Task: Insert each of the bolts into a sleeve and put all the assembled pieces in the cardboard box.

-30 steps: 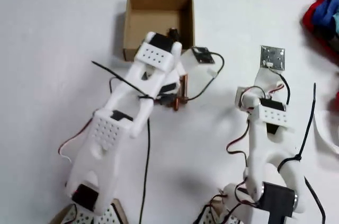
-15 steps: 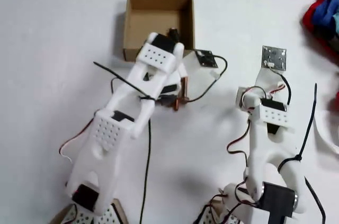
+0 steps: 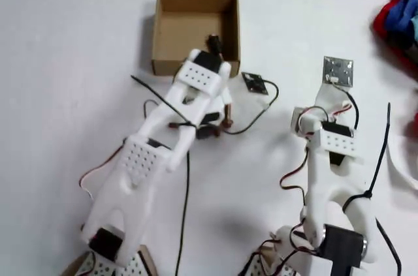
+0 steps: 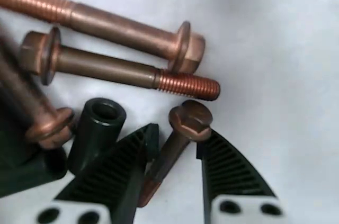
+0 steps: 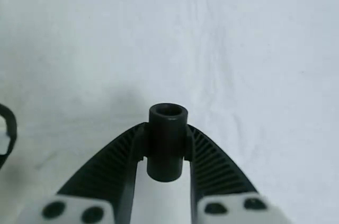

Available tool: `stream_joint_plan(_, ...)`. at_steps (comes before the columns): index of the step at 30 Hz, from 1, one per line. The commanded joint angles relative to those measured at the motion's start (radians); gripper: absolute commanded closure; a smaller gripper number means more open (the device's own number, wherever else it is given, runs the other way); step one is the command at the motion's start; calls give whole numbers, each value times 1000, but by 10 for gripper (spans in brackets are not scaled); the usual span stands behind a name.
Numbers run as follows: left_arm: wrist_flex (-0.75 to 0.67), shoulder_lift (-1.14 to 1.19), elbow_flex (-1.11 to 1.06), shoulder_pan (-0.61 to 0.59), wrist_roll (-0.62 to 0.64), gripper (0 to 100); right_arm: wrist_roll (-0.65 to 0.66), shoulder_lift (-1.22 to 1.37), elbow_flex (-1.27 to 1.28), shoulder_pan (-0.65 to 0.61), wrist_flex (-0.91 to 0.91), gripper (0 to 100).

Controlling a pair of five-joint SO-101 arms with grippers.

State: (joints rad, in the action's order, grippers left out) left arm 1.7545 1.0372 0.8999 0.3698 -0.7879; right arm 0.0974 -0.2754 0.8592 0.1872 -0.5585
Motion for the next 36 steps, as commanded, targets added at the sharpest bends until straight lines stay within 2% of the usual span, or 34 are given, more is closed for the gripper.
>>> stream_joint_plan(1,-26,9,5,23,-9,858,-8,-64,-44,5,12,979)
stream_joint_plan(4,-18,9,5,28,-26,877,-8,-64,-44,7,12,979)
stream_joint_plan(7,-17,8,5,26,-38,987,-8,-64,-44,8,12,979)
stream_joint_plan(13,29,5,53,20,-26,975,-8,-64,-46,8,12,979)
stream_joint_plan(17,31,-60,114,3,86,975,-6,-64,-46,8,12,979)
stream_joint_plan(21,31,-183,114,-43,141,975,-6,-64,-46,8,12,979)
stream_joint_plan(25,31,-325,114,-133,230,975,-6,-64,-46,4,12,979)
stream_joint_plan(29,34,-468,113,-229,376,975,-3,-64,-46,4,12,979)
stream_joint_plan(32,34,-609,62,-264,459,975,0,-65,-44,2,12,979)
stream_joint_plan(36,20,-844,-102,-230,514,974,2,-74,-37,-30,10,979)
